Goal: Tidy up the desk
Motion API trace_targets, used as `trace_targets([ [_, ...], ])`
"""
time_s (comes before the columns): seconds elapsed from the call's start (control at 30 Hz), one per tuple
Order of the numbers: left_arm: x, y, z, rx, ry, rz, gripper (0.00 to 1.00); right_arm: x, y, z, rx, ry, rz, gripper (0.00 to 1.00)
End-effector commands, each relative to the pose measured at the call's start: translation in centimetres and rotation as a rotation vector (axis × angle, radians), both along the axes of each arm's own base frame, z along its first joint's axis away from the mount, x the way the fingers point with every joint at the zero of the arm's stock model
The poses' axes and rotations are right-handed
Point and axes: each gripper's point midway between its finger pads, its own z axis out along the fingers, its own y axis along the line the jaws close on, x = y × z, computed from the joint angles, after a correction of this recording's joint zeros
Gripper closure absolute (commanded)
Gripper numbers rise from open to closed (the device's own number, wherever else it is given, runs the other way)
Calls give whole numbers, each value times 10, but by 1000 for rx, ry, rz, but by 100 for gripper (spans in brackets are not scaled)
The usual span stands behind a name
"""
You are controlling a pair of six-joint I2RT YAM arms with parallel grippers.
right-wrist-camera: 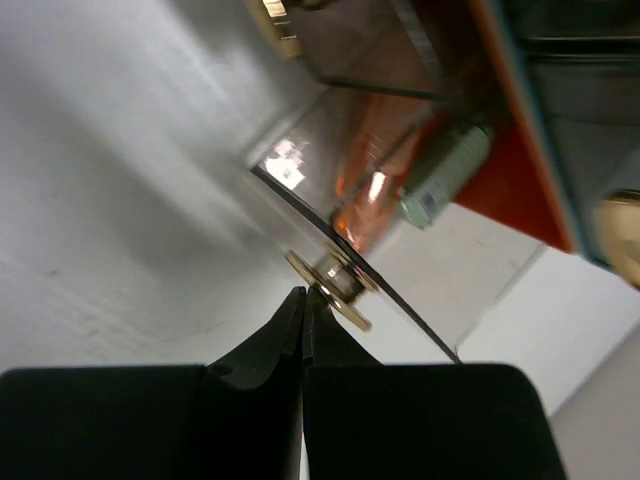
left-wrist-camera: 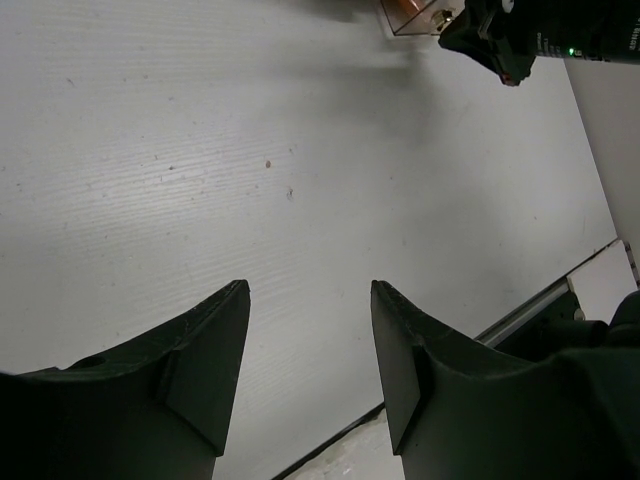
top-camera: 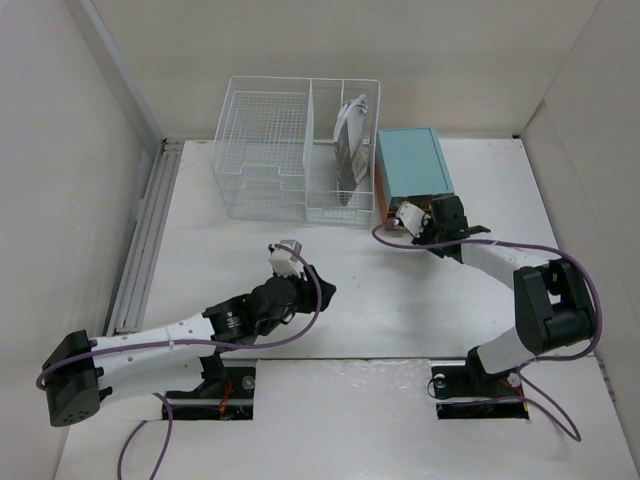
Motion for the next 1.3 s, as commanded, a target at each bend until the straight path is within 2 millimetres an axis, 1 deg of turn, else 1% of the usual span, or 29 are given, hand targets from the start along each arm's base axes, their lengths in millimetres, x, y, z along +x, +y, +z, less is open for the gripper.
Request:
trace_targets([
  [0.0,2,-7,16,-44,-33,-10,52,34,-15,34,-24,-218,-140,100],
  [0.07,2,-7,16,-44,-33,-10,52,38,-16,45,-12,-278,-149,100],
  [0.17,2,-7,16,-44,-33,-10,52,37,-19,53,13,-315,-174,100],
  [0.2,2,-7,16,-44,-33,-10,52,35,-17,50,19,-297,-162,100],
  [0.23,2,-7,16,-44,-33,-10,52,33,-18,54,31,-298,-160,100],
  [0.27,1,-8,16,-46,-30,-18,52,30,-6,62,88,-301,-108,100],
  [0.33,1,-8,16,-46,-30,-18,52,14,-2,64,152,-241,-76,100],
  [0.37,-1,-9,21,-65,-36,-27,52,12,3,85,201,-262,-45,100],
  [0.4,-1,-9,21,-65,-36,-27,52,-2,10,83,284,-193,-14,100],
  [0.43,0,-9,25,-74,-50,-30,52,-7,12,91,337,-179,-10,100],
  [0.47,0,-11,28,-86,-56,-30,52,-10,15,104,411,-169,-20,100],
  [0.5,0,-12,31,-89,-65,-42,52,-18,28,111,519,-131,22,100],
  [0.53,1,-14,30,-91,-66,-42,52,-24,18,114,579,-103,-24,100],
  [0.6,1,-20,35,-95,-85,-69,52,-31,21,115,712,-39,-83,100],
  [0.63,2,-24,41,-106,-90,-69,52,-30,22,122,760,-47,-57,100],
  [0.67,4,-26,38,-89,-90,-72,52,-26,19,123,784,-63,-87,100],
  [0.7,4,-28,37,-89,-90,-72,52,-25,17,121,844,-39,-150,100],
  [0.73,5,-32,46,-104,-94,-81,52,-26,27,120,922,11,-119,100],
  [0.77,5,-32,46,-97,-100,-84,52,-21,23,122,964,32,-147,100],
  [0.8,6,-35,49,-107,-105,-84,52,-20,26,123,1047,95,-197,100],
  [0.83,6,-35,49,-107,-105,-84,52,-19,30,110,1110,189,-229,100],
  [0.87,6,-35,49,-107,-105,-84,52,-20,37,112,1193,234,-196,100],
  [0.9,6,-35,49,-107,-105,-84,52,-23,41,104,1248,302,-259,100],
  [0.93,7,-36,54,-115,-110,-84,52,-30,43,87,1261,343,-294,100],
  [1.0,7,-36,54,-115,-110,-84,52,-23,35,72,1225,285,-340,100],
  [1.07,6,-34,55,-108,-115,-87,52,-28,29,52,1217,280,-409,100],
  [1.13,6,-34,55,-108,-115,-87,52,-22,19,50,1217,237,-446,100],
  [1.2,6,-34,55,-108,-115,-87,52,-17,15,42,1217,244,-490,100],
  [1.27,7,-36,48,-89,-105,-87,52,-2,10,45,1230,186,-507,100],
])
